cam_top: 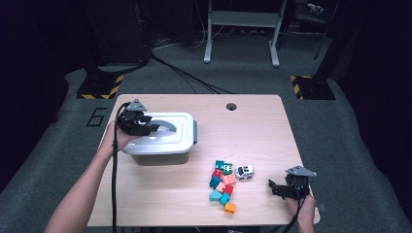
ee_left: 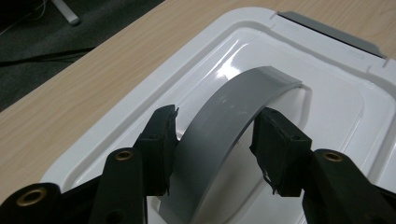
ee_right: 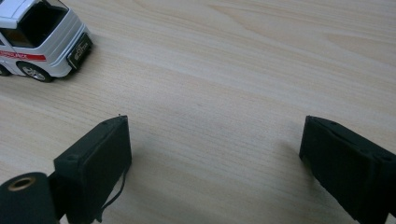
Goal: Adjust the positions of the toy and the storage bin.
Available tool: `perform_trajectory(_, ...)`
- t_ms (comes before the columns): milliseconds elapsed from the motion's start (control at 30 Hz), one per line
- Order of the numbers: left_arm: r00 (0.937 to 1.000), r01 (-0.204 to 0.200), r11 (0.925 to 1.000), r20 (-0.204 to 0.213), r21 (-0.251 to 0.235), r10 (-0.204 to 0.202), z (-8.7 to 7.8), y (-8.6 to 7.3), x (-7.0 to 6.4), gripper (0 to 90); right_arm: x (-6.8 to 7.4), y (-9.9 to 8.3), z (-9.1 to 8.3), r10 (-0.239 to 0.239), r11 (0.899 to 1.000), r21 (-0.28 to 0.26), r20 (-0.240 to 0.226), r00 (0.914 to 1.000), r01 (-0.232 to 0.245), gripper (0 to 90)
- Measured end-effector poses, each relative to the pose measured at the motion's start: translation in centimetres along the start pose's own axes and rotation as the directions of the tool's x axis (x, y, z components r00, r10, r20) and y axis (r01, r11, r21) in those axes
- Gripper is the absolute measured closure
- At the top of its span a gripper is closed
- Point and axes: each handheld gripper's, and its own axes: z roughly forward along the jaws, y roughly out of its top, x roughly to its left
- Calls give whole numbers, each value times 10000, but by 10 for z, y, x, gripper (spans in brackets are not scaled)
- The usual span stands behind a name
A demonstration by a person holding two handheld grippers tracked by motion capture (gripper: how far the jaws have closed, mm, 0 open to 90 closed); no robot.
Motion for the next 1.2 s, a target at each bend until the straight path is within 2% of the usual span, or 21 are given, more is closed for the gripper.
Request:
perform_trajectory(133, 9997, 208, 9997, 142, -129, -206, -1, -1, -7, 529, 0, 0, 0, 40, 10000, 18, 1, 10000, -40, 85)
perform_trajectory(267, 9992, 331, 9995, 231, 18, -331, -3, 1, -14, 549, 1, 0, 0, 56, 10000, 28, 21, 10000, -56, 85)
perform_trajectory(300, 9994, 298, 9995, 199, 42, -298, -3, 2, -17, 554, 0, 0, 0, 2, 10000, -2, -2, 10000, -2, 85)
perform_trajectory(400, 9986, 106, 9999, 513, -34, -105, -3, 4, -22, 557, 0, 0, 0, 13, 10000, 11, 17, 10000, -13, 85)
perform_trajectory(467, 9987, -57, 10000, 510, 5, 56, -1, 7, -24, 496, 1, 0, 0, 53, 10000, 31, -3, 10000, -53, 85)
perform_trajectory(533, 9981, -351, 9993, 501, 94, 346, 3, 11, -26, 480, 0, 0, 0, 40, 10000, 31, 18, 10000, -40, 85)
perform_trajectory(667, 9967, -647, 9976, 513, 247, 634, 8, 15, -28, 541, 1, 0, 0, 59, 10000, 26, 22, 10000, -59, 85)
perform_trajectory(900, 9954, -796, 9961, 564, 392, 773, 7, 17, -37, 611, 0, 0, 0, 48, 10000, 16, 0, 10000, -48, 86)
perform_trajectory(1100, 9971, -550, 9983, 528, 173, 540, 11, 19, -53, 641, 0, 0, 0, 51, 10000, 19, 1, 10000, -51, 85)
perform_trajectory(1200, 9983, -383, 9990, 443, 212, 373, 14, 22, -61, 649, 0, 0, 0, 48, 10000, 19, 1, 10000, -48, 86)
